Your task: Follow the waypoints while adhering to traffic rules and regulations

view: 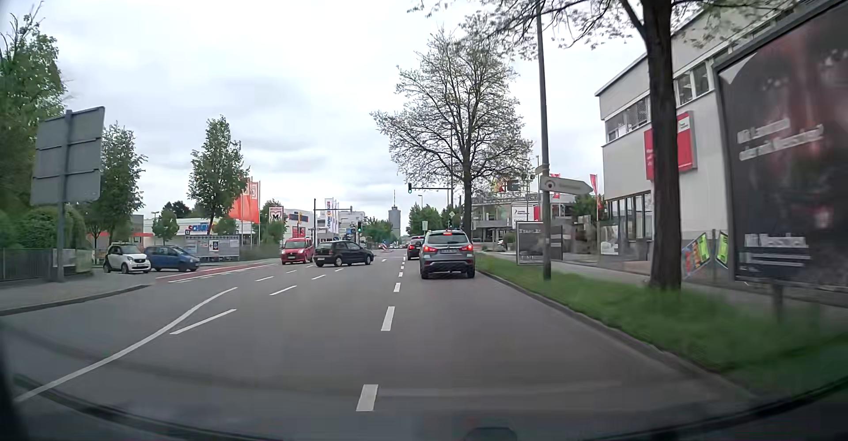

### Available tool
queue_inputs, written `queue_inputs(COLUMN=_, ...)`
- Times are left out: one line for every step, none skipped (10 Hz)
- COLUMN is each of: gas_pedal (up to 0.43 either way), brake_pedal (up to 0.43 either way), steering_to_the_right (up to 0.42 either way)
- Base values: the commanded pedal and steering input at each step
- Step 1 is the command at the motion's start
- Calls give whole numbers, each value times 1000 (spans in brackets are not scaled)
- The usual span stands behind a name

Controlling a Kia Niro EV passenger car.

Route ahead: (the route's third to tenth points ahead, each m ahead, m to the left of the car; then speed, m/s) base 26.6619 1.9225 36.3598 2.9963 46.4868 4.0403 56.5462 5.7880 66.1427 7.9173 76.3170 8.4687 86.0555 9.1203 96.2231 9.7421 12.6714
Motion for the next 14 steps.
queue_inputs(gas_pedal=98, brake_pedal=0, steering_to_the_right=-10)
queue_inputs(gas_pedal=98, brake_pedal=0, steering_to_the_right=-10)
queue_inputs(gas_pedal=98, brake_pedal=0, steering_to_the_right=-10)
queue_inputs(gas_pedal=98, brake_pedal=0, steering_to_the_right=-9)
queue_inputs(gas_pedal=87, brake_pedal=0, steering_to_the_right=-9)
queue_inputs(gas_pedal=8, brake_pedal=0, steering_to_the_right=-9)
queue_inputs(gas_pedal=0, brake_pedal=0, steering_to_the_right=-9)
queue_inputs(gas_pedal=0, brake_pedal=0, steering_to_the_right=-10)
queue_inputs(gas_pedal=0, brake_pedal=0, steering_to_the_right=-9)
queue_inputs(gas_pedal=0, brake_pedal=0, steering_to_the_right=-9)
queue_inputs(gas_pedal=0, brake_pedal=0, steering_to_the_right=-9)
queue_inputs(gas_pedal=0, brake_pedal=0, steering_to_the_right=-9)
queue_inputs(gas_pedal=0, brake_pedal=0, steering_to_the_right=-10)
queue_inputs(gas_pedal=0, brake_pedal=0, steering_to_the_right=-9)
